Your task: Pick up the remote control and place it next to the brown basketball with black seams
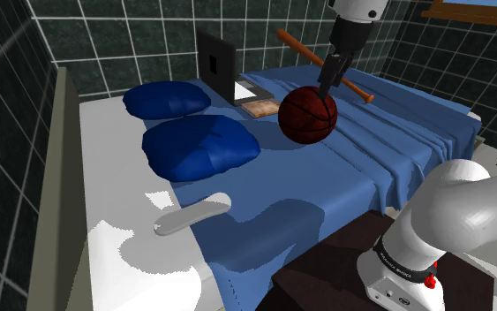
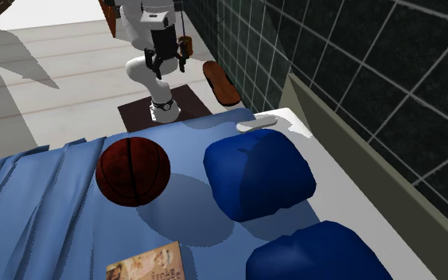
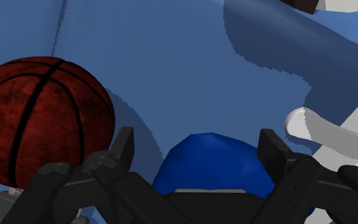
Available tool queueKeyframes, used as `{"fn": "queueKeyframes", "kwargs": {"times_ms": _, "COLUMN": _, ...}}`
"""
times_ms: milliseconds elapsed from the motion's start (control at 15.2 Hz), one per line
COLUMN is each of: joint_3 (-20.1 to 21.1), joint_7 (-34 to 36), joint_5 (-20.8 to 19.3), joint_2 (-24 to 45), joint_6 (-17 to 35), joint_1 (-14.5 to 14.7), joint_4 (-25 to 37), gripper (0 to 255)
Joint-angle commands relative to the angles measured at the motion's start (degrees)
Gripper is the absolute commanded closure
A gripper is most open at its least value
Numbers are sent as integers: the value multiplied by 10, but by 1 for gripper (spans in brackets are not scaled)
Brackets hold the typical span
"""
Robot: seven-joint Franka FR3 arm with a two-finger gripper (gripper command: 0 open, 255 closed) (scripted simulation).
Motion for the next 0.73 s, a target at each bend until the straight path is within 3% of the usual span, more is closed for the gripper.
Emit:
{"fn": "queueKeyframes", "kwargs": {"times_ms": 0, "joint_3": 0, "joint_7": 0, "joint_5": 0, "joint_2": 0, "joint_6": 0, "joint_1": 0, "joint_4": 0, "gripper": 0}}
{"fn": "queueKeyframes", "kwargs": {"times_ms": 660, "joint_3": 29, "joint_7": -84, "joint_5": 16, "joint_2": 148, "joint_6": 138, "joint_1": 68, "joint_4": -4, "gripper": 0}}
